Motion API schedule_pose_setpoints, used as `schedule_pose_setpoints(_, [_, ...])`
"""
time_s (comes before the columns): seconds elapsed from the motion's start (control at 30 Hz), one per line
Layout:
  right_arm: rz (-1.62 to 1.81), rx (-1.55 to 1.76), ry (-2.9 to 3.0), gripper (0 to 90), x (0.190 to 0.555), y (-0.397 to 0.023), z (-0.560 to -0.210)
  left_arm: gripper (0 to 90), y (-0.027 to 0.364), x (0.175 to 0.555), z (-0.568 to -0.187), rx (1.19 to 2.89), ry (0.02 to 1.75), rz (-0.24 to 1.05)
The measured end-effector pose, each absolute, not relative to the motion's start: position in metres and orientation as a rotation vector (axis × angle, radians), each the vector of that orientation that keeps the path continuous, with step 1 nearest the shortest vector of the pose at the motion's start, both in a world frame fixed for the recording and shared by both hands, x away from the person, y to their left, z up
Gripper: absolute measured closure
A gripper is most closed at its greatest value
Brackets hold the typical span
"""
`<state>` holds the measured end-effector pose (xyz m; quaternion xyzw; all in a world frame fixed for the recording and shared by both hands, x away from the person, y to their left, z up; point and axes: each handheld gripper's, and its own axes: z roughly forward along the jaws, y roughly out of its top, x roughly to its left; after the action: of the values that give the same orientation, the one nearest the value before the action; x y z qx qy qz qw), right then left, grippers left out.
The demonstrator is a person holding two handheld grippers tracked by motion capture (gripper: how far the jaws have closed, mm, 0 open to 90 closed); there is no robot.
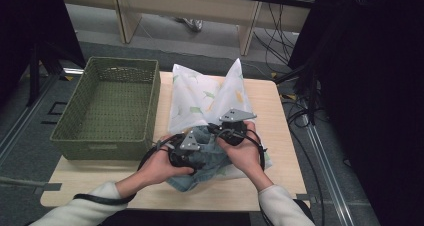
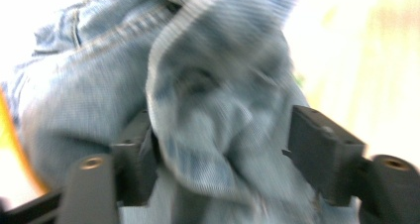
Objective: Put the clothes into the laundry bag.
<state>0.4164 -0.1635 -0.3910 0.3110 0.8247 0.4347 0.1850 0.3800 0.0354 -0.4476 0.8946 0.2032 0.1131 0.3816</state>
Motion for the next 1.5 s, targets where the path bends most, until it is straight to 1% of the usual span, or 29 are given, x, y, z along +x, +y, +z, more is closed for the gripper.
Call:
schedule_pose_setpoints(0.13, [1.222,0.892,2.326,90.0,0.417,-0.164,-0.392,24.1,0.058,0.365,-0.444,2.29,0.506,0.25])
schedule_pose_setpoints(0.27, [1.226,0.897,2.329,90.0,0.418,-0.165,-0.393,23.9,0.072,0.353,-0.453,2.308,0.518,0.22])
schedule_pose_setpoints(0.33, [1.222,0.909,2.329,90.0,0.418,-0.165,-0.393,24.1,0.074,0.348,-0.46,2.298,0.535,0.18])
schedule_pose_setpoints(0.43, [1.214,0.906,2.327,90.0,0.419,-0.165,-0.394,24.1,0.071,0.344,-0.465,2.31,0.514,0.154])
schedule_pose_setpoints(0.5, [1.211,0.904,2.33,90.0,0.419,-0.165,-0.394,24.0,0.065,0.344,-0.468,2.308,0.508,0.113])
schedule_pose_setpoints(0.67, [1.213,0.9,2.335,90.0,0.42,-0.165,-0.395,23.7,0.051,0.347,-0.474,2.338,0.491,0.117])
schedule_pose_setpoints(0.77, [1.208,0.899,2.336,90.0,0.419,-0.165,-0.396,23.9,0.032,0.345,-0.481,2.352,0.455,0.099])
schedule_pose_setpoints(0.87, [1.21,0.901,2.336,90.0,0.419,-0.165,-0.395,25.7,0.02,0.346,-0.486,2.379,0.455,0.116])
schedule_pose_setpoints(0.9, [1.211,0.9,2.337,90.0,0.419,-0.165,-0.395,27.5,0.017,0.347,-0.487,2.393,0.464,0.138])
schedule_pose_setpoints(0.93, [1.212,0.905,2.338,90.0,0.419,-0.165,-0.396,31.9,0.015,0.35,-0.487,2.399,0.469,0.16])
schedule_pose_setpoints(0.97, [1.212,0.906,2.34,90.0,0.418,-0.165,-0.396,37.6,0.015,0.353,-0.488,2.385,0.488,0.173])
schedule_pose_setpoints(1.03, [1.21,0.905,2.343,90.0,0.418,-0.165,-0.396,53.9,0.015,0.359,-0.487,2.385,0.5,0.201])
schedule_pose_setpoints(1.1, [1.213,0.908,2.345,90.0,0.418,-0.165,-0.396,64.1,0.014,0.365,-0.487,2.388,0.515,0.194])
schedule_pose_setpoints(1.13, [1.214,0.908,2.347,90.0,0.418,-0.164,-0.396,68.2,0.014,0.369,-0.487,2.39,0.531,0.193])
schedule_pose_setpoints(1.23, [1.221,0.91,2.355,90.0,0.417,-0.162,-0.396,76.5,0.016,0.379,-0.486,2.379,0.584,0.165])
schedule_pose_setpoints(1.27, [1.221,0.901,2.358,90.0,0.417,-0.162,-0.396,80.9,0.016,0.38,-0.485,2.368,0.599,0.173])
schedule_pose_setpoints(1.37, [1.231,0.899,2.36,90.0,0.416,-0.16,-0.395,83.6,0.016,0.386,-0.481,2.334,0.624,0.197])
schedule_pose_setpoints(1.5, [1.239,0.888,2.36,90.0,0.413,-0.157,-0.392,84.4,0.016,0.393,-0.469,2.262,0.654,0.24])
